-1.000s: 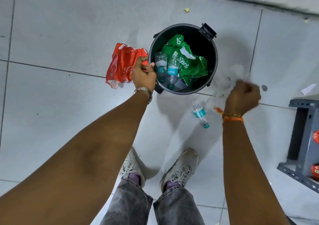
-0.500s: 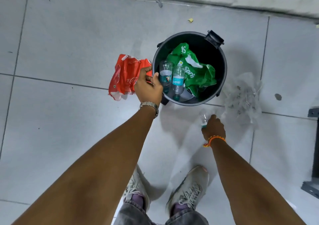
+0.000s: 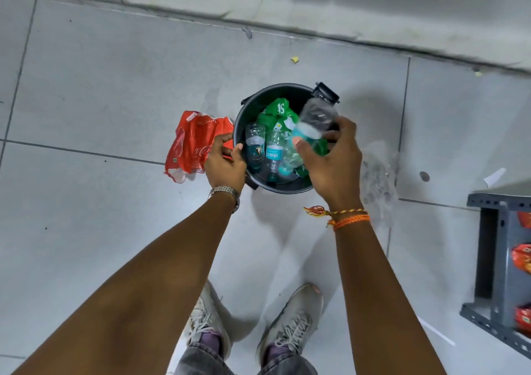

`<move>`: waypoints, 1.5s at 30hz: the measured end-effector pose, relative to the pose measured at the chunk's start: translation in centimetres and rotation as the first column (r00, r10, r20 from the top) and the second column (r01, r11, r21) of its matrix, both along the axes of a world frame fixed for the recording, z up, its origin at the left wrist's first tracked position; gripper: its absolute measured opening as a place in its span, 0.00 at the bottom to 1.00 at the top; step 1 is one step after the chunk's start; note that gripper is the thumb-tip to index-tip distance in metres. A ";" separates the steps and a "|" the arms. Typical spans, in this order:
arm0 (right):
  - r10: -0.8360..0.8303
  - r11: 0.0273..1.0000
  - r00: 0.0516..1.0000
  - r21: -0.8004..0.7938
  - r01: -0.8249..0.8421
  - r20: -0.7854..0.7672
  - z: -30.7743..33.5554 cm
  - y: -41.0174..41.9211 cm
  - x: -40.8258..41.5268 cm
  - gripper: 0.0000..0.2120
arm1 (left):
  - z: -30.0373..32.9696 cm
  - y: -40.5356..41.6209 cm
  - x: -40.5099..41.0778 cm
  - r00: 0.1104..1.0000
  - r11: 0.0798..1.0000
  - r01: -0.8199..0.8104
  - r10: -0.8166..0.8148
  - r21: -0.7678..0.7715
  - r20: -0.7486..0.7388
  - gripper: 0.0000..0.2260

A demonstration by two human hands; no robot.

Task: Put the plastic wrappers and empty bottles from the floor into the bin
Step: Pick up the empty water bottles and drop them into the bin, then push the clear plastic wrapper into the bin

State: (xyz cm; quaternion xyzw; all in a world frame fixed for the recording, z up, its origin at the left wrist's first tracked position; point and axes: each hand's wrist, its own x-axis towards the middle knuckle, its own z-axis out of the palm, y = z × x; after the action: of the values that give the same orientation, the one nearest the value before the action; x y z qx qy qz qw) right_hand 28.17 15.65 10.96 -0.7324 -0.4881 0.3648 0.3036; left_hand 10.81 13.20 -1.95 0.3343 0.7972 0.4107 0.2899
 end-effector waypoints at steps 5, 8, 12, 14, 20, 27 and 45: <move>-0.277 0.961 0.960 0.030 0.275 0.053 -3.3 0.6 7.1 0.17 | -0.8 -0.4 -0.1 0.999 0.999 0.035 -0.035 0.022 -0.022 0.10; -0.506 0.862 0.849 0.130 0.490 0.151 -6.3 -0.6 12.8 0.16 | -1.2 -0.7 -0.1 0.996 0.998 0.045 -0.042 0.038 -0.073 0.10; -0.319 0.867 0.853 -0.237 0.439 0.412 -11.0 -1.0 16.1 0.43 | -1.5 -0.7 0.2 0.991 0.996 0.049 -0.039 0.077 -0.125 0.10; -0.106 0.808 0.904 -0.494 0.322 0.415 -12.7 -0.6 16.1 0.57 | -1.6 -0.7 0.3 0.991 0.995 0.035 -0.023 0.093 -0.133 0.10; 0.146 0.771 0.911 -0.621 0.139 0.385 -15.9 -0.9 16.6 0.50 | -1.8 -0.8 -0.1 0.996 0.995 0.030 -0.022 0.091 -0.087 0.10; -0.300 0.951 0.938 -0.019 0.308 0.171 -6.3 0.1 15.1 0.35 | -0.6 -0.6 -0.6 0.994 0.996 0.088 -0.086 0.028 -0.074 0.08; 0.715 0.636 0.640 -0.641 -0.430 0.280 -7.3 5.6 -4.2 0.32 | 1.0 -0.8 -1.1 0.992 0.975 0.124 -0.127 -0.184 -0.004 0.12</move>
State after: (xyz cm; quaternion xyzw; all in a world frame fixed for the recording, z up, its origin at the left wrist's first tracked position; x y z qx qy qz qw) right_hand 23.94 21.28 3.64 -0.6501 -0.6470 0.3531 -0.1846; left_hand 9.70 12.39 -0.97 0.3592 0.8112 0.3138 0.3384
